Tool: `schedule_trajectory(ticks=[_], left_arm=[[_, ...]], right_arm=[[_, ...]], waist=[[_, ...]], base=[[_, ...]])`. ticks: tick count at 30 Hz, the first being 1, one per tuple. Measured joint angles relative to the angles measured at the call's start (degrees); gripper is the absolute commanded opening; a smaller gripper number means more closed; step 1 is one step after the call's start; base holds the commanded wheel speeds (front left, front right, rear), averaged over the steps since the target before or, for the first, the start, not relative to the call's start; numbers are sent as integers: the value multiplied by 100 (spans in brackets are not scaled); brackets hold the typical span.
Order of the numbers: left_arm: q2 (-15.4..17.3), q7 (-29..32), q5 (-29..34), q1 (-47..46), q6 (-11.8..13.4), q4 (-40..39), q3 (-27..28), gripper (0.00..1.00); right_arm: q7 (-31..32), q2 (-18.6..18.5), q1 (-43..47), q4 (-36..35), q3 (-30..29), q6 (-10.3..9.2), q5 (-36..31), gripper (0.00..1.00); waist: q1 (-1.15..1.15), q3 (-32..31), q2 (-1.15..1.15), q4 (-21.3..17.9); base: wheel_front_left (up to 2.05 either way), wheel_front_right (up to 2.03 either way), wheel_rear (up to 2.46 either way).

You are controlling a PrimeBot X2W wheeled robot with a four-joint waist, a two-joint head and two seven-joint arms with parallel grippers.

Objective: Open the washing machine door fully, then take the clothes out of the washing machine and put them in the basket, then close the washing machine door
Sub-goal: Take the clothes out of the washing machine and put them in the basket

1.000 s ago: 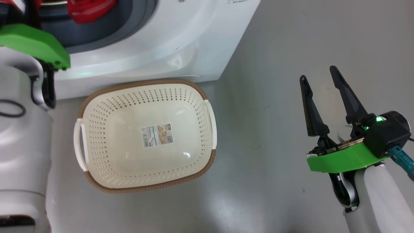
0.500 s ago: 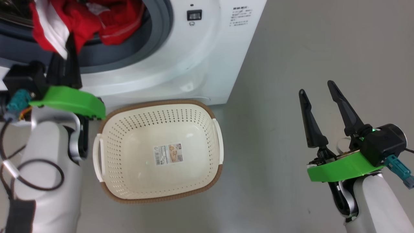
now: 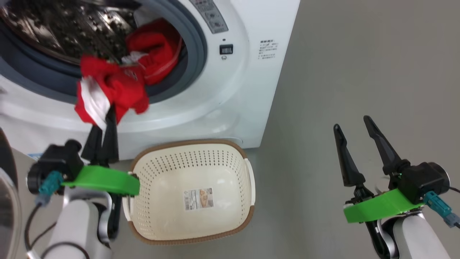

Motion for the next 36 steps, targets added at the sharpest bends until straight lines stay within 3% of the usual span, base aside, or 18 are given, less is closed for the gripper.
schedule_trajectory(ticks=[9,18,26,36], left_arm=[[-27,0,-16,881,-16,-501,-42,0],[-78,24,-101,1678,132,-1248,-71,0],[-81,180,-116,2042,243,-1749,-162,0],[-96,237,-210,2085,293,-1736,-259,0]], right_arm=[[0,2,275,33,-2,0,15,100],[1,5,504,51,-9,0,21,100],[1,7,566,3,-47,0,49,100],[1,7,561,-14,-37,0,169,100]], waist=[[0,-531,0,62],[0,-874,0,90],[0,-822,0,117],[0,-626,0,88]], base=[[0,0,0],[0,0,0],[0,0,0],[0,0,0]])
